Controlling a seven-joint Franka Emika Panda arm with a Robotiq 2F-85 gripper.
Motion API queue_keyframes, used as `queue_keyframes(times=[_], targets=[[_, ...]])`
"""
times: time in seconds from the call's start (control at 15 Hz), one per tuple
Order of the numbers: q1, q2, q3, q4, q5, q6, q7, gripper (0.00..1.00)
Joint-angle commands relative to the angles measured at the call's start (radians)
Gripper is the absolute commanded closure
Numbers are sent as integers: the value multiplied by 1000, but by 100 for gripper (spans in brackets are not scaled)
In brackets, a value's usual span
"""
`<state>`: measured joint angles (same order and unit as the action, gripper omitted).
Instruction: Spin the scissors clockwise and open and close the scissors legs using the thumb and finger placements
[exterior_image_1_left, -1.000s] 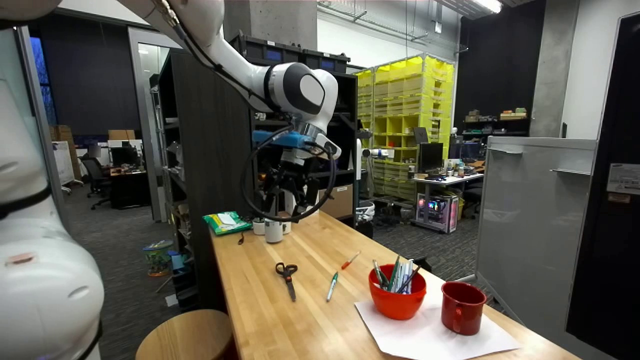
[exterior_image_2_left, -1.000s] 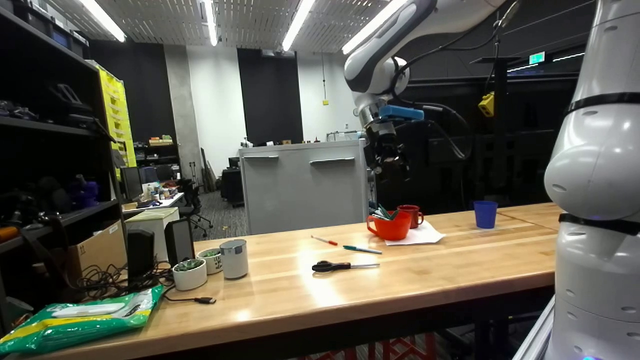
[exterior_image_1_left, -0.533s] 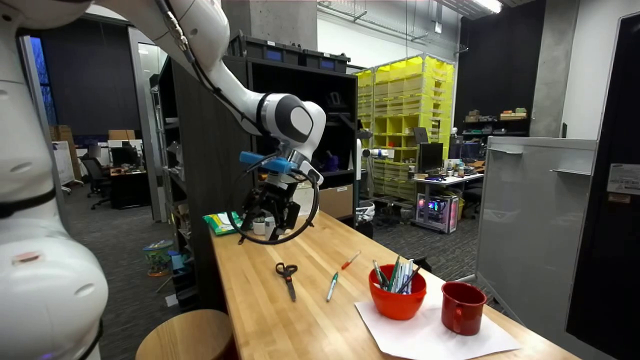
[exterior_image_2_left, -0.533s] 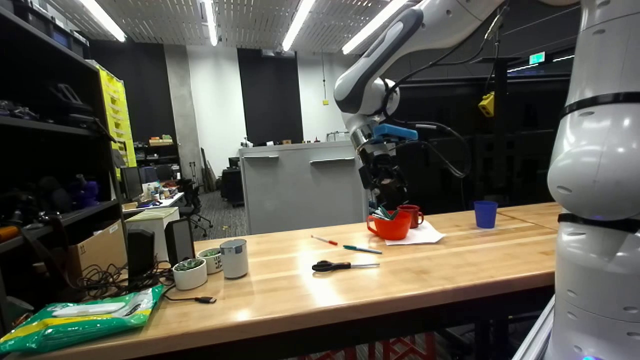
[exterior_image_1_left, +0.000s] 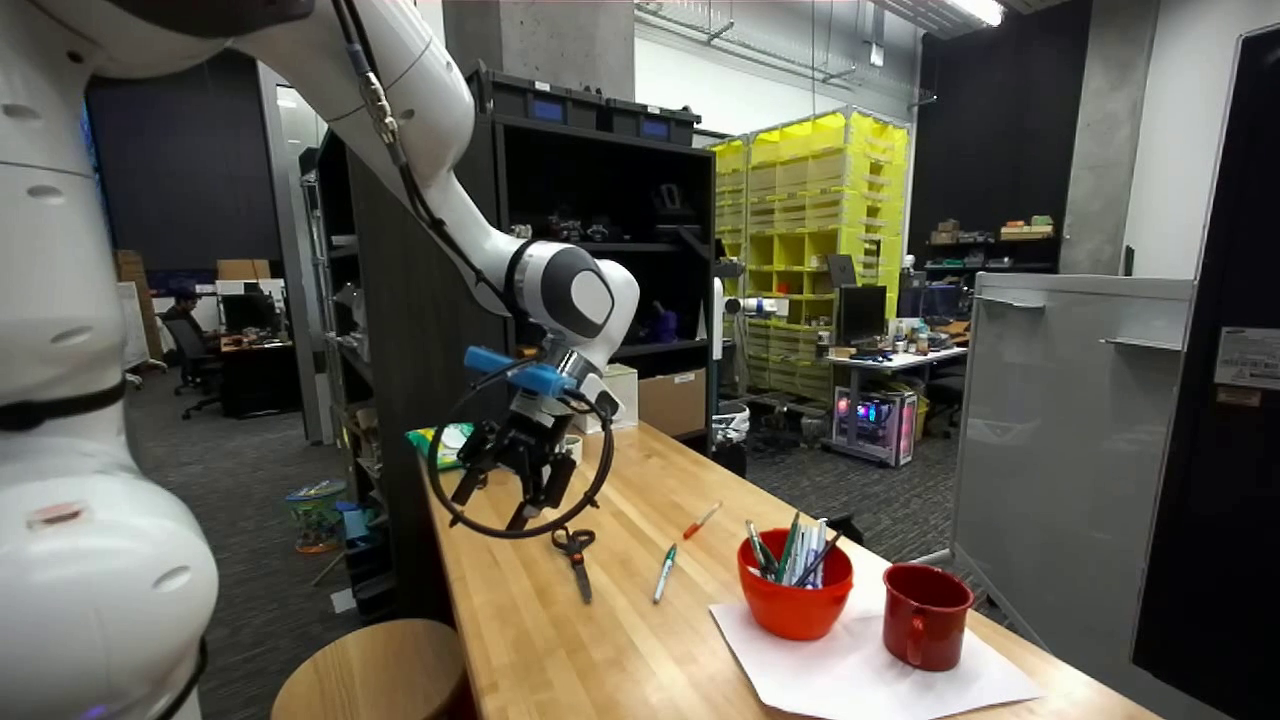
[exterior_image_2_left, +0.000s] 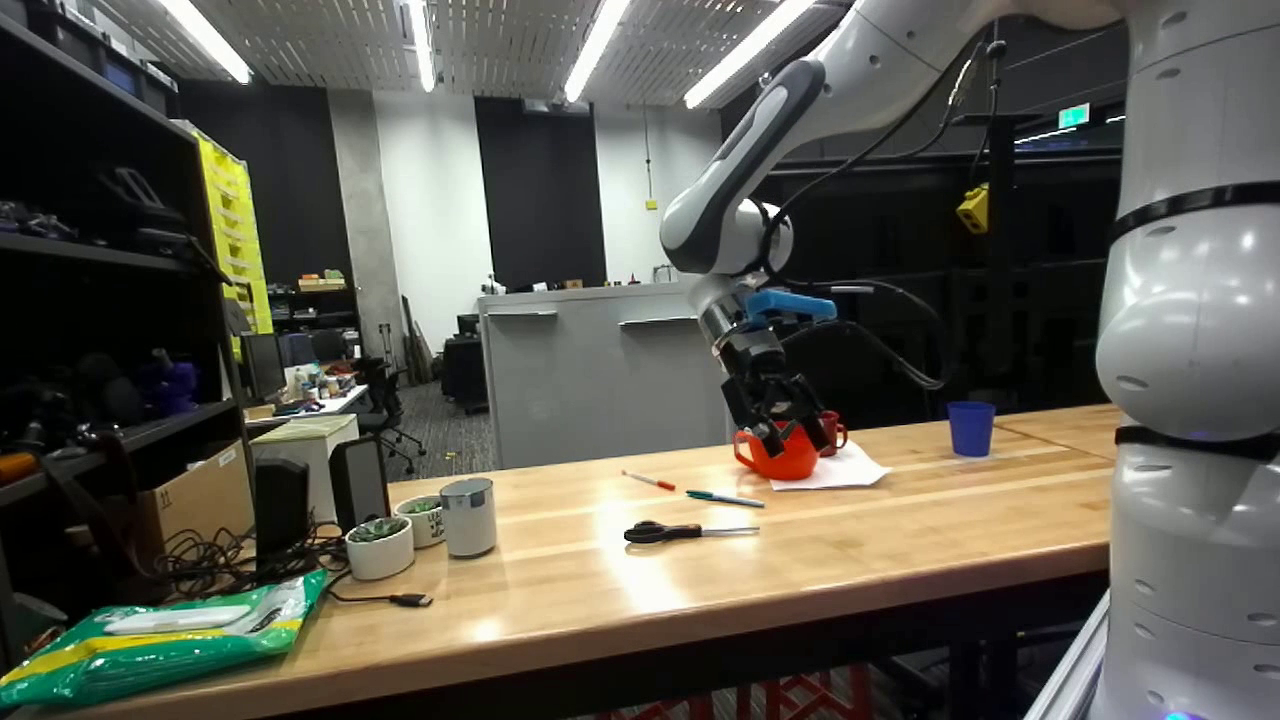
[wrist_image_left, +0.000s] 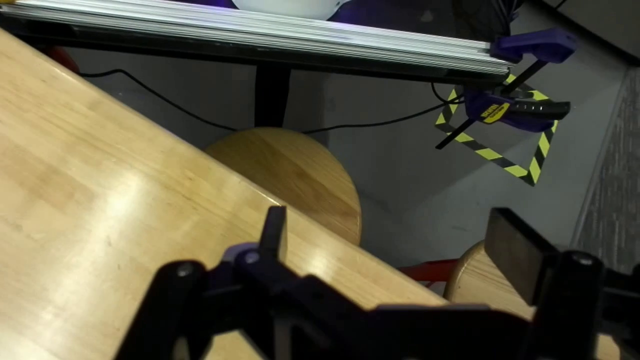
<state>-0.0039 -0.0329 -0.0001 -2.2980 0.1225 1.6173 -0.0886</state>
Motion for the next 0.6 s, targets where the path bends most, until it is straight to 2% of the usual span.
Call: queue_keyframes(times=[0.0,0.53], targets=[[6,21,4,-23,20,14,16,0],[0,33,-1,-14,6,4,0,0]])
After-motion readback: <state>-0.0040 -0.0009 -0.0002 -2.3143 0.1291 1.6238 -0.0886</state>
